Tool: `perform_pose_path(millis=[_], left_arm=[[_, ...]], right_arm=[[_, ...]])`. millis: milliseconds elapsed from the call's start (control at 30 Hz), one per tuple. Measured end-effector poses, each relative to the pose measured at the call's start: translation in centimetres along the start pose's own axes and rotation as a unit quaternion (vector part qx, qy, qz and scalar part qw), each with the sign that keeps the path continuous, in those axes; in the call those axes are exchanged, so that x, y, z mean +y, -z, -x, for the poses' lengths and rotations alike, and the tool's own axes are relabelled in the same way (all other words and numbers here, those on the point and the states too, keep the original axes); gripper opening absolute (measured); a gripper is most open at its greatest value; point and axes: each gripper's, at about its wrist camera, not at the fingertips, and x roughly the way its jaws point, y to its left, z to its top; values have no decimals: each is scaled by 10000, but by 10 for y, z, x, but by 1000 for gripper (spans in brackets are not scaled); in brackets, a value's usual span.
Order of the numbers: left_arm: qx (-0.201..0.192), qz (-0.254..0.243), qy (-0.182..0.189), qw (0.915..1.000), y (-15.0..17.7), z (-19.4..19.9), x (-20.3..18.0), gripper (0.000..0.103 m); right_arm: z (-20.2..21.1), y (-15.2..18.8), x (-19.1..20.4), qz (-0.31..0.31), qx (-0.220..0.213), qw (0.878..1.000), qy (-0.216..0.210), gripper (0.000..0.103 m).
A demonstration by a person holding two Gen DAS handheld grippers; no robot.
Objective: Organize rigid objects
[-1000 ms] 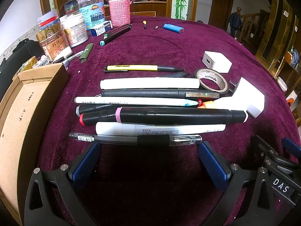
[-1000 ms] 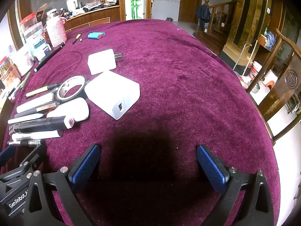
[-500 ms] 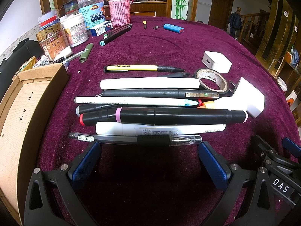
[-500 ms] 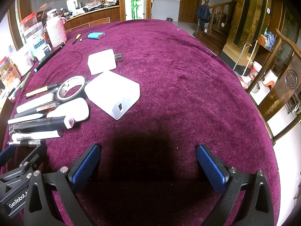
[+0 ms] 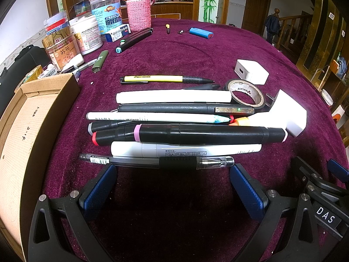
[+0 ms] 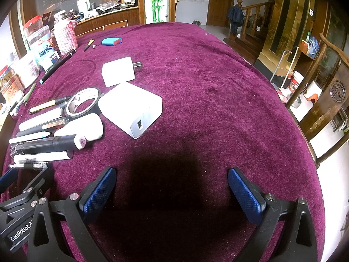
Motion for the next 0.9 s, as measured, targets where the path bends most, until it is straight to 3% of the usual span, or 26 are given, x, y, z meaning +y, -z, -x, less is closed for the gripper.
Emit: perform_pose_path(millis=[900], left_arm=[[-3, -3, -7, 10000, -5, 1, -4, 103]], right_arm=[[0, 0, 0, -9, -16, 10000, 20, 102]])
